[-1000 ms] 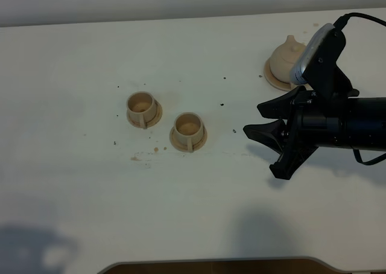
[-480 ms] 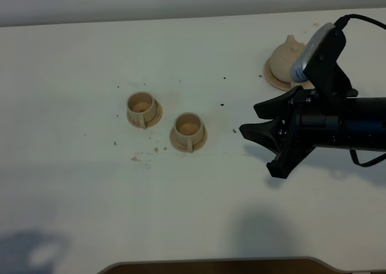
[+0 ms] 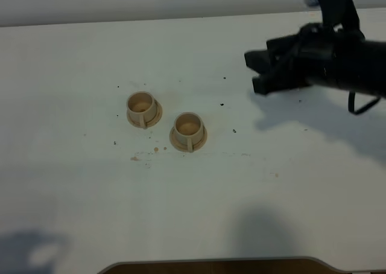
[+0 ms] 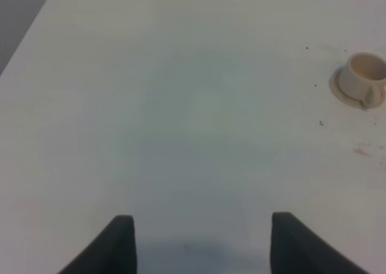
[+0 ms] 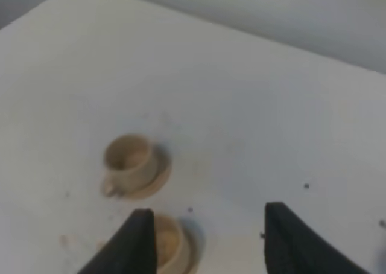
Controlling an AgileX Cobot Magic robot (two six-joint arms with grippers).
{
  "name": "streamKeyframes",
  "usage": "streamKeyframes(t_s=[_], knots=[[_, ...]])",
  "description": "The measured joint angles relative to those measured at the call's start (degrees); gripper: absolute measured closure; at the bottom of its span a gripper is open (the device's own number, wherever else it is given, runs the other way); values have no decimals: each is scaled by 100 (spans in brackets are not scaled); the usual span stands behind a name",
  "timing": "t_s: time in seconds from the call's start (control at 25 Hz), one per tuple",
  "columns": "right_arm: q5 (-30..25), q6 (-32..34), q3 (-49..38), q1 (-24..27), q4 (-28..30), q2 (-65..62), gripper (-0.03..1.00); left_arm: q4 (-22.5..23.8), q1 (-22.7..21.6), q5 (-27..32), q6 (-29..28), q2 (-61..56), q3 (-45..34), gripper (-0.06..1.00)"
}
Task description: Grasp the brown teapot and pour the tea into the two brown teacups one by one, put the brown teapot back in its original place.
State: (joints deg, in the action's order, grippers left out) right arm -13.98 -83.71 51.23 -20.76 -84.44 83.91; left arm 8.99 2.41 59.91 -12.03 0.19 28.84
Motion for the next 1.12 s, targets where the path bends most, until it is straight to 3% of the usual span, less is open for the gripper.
streamKeyframes(t_s=[0.12, 0.24, 0.4, 0.52, 0.6, 0.72, 1.12], knots=[[-14, 1868, 677, 0, 1454, 516, 53, 0, 0, 0, 0, 0, 0, 45], [-477, 4210, 1486, 14, 3532, 1049, 53, 0, 0, 0, 0, 0, 0, 45], [-1933, 7544, 2644, 20, 6815, 1634, 53, 0, 0, 0, 0, 0, 0, 45], [-3130, 8917, 3532, 26, 8494, 2004, 53, 0, 0, 0, 0, 0, 0, 45], [-3814, 9257, 3953, 38, 8829, 2284, 53, 0, 0, 0, 0, 0, 0, 45], [-4399, 9389, 4398, 90, 8893, 2715, 53, 0, 0, 0, 0, 0, 0, 45], [-5349, 9413, 5645, 570, 8444, 3934, 53, 0, 0, 0, 0, 0, 0, 45]])
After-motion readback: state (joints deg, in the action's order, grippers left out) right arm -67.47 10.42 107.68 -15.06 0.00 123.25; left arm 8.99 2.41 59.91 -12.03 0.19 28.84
